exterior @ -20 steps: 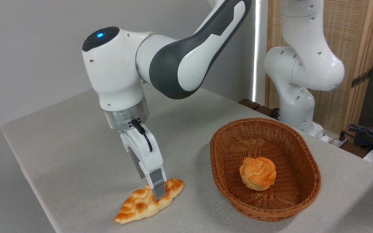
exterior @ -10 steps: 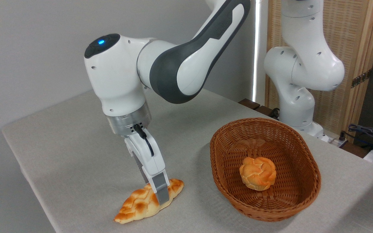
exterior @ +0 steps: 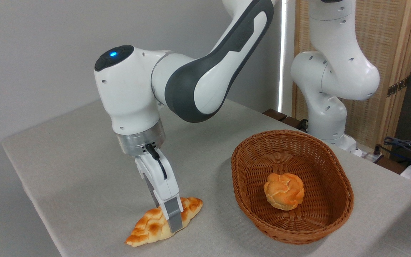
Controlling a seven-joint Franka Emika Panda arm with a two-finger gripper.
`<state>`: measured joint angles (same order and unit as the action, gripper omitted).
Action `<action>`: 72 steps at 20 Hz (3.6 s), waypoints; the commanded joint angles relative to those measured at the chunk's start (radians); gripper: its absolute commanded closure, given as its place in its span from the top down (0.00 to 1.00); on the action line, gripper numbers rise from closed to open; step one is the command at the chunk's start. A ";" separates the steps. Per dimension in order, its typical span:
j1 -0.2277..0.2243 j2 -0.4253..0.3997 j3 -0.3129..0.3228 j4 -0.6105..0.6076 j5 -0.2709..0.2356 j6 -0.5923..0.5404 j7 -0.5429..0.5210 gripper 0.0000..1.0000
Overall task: Put bread into the basket
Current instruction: 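Lower the gripper onto the loaf's middle and close on it, then lift the braided loaf and carry it over the wicker basket, then lower the loaf into the basket beside the round bun and open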
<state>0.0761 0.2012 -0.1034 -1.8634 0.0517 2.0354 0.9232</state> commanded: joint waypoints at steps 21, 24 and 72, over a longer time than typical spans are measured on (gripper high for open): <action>0.002 -0.045 -0.009 0.023 -0.068 0.003 0.011 0.00; 0.007 -0.062 0.020 0.108 -0.114 -0.188 0.011 0.00; -0.004 -0.565 0.195 -0.408 0.065 -0.457 0.519 1.00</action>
<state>0.0772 -0.3637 0.0883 -2.2688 0.1001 1.5647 1.4191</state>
